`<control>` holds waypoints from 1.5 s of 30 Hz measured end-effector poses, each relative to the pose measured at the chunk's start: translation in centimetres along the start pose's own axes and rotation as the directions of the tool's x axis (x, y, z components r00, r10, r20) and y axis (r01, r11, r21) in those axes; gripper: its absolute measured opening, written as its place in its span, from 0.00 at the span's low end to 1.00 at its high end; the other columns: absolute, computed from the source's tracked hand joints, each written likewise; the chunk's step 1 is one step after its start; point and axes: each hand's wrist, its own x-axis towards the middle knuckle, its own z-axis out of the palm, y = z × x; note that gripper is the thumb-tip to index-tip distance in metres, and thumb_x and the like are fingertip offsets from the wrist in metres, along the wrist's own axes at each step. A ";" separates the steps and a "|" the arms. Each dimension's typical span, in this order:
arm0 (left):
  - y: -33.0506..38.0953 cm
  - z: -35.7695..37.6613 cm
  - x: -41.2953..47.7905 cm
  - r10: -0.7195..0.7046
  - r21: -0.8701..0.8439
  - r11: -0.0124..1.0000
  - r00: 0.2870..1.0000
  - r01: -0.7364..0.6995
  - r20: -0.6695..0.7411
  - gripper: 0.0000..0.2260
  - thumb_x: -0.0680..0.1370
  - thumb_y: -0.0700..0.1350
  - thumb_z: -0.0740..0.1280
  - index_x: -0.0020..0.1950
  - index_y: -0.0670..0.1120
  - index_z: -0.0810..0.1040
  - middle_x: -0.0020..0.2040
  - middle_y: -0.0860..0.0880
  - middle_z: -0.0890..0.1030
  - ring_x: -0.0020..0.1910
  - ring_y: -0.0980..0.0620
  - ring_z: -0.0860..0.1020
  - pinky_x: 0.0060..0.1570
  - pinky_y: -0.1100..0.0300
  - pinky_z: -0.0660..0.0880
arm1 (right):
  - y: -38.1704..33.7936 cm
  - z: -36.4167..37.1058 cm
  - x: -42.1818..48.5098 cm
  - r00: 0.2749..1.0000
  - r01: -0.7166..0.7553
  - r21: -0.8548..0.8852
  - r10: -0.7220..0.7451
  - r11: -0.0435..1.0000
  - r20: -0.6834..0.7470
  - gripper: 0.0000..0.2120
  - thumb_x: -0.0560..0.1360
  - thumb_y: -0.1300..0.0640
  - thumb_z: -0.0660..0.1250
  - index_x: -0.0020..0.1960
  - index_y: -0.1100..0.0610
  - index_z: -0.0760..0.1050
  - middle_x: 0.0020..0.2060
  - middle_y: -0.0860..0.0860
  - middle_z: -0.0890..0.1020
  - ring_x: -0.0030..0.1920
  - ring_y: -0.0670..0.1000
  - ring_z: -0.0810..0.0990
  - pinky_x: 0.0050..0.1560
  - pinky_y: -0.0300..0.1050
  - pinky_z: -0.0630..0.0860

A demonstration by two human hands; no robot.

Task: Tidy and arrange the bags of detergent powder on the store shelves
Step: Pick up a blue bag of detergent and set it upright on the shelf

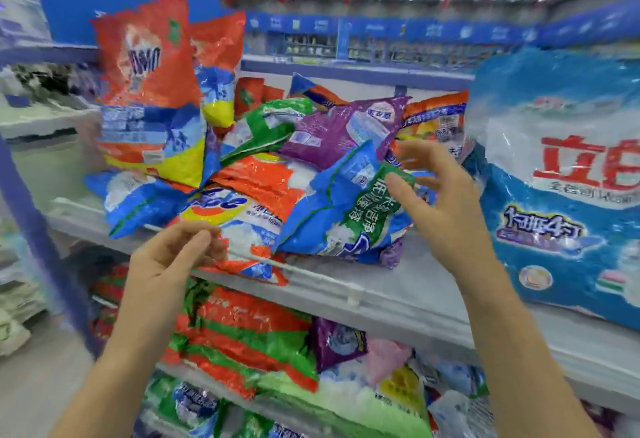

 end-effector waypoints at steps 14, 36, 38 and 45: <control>-0.8 3.2 6.2 0.068 -0.072 0.997 0.870 -0.037 0.489 0.14 0.69 0.55 0.70 0.50 0.50 0.78 0.44 0.54 0.82 0.44 0.61 0.80 0.44 0.72 0.73 | -0.1 2.8 8.3 0.983 -0.010 -0.457 -0.075 0.889 -0.167 0.14 0.70 0.53 0.72 0.36 0.62 0.73 0.29 0.51 0.73 0.32 0.52 0.71 0.34 0.49 0.67; 6.1 16.7 0.4 0.230 -0.311 0.950 0.612 0.027 0.756 0.06 0.76 0.40 0.68 0.45 0.53 0.76 0.34 0.65 0.82 0.34 0.65 0.79 0.35 0.72 0.73 | -10.0 -15.4 0.0 0.747 -0.308 -0.475 -0.100 0.824 -0.658 0.21 0.71 0.57 0.72 0.31 0.52 0.59 0.28 0.48 0.61 0.31 0.46 0.59 0.32 0.39 0.57; 7.2 18.3 -1.6 0.188 -0.277 0.955 0.506 0.107 0.842 0.06 0.77 0.39 0.66 0.44 0.49 0.75 0.30 0.62 0.81 0.30 0.66 0.78 0.31 0.74 0.71 | -10.0 -18.4 -3.4 0.738 -0.390 -0.522 -0.082 0.758 -0.670 0.21 0.72 0.56 0.72 0.31 0.52 0.59 0.28 0.49 0.61 0.30 0.46 0.59 0.33 0.44 0.56; 11.3 24.9 -12.2 0.137 -0.189 0.886 0.149 0.423 0.979 0.26 0.57 0.59 0.80 0.45 0.44 0.80 0.38 0.49 0.85 0.33 0.55 0.83 0.31 0.64 0.77 | -13.1 -29.7 -15.0 0.827 -0.551 -0.721 0.166 0.420 -0.537 0.13 0.72 0.52 0.71 0.52 0.57 0.74 0.40 0.47 0.76 0.45 0.50 0.74 0.49 0.50 0.72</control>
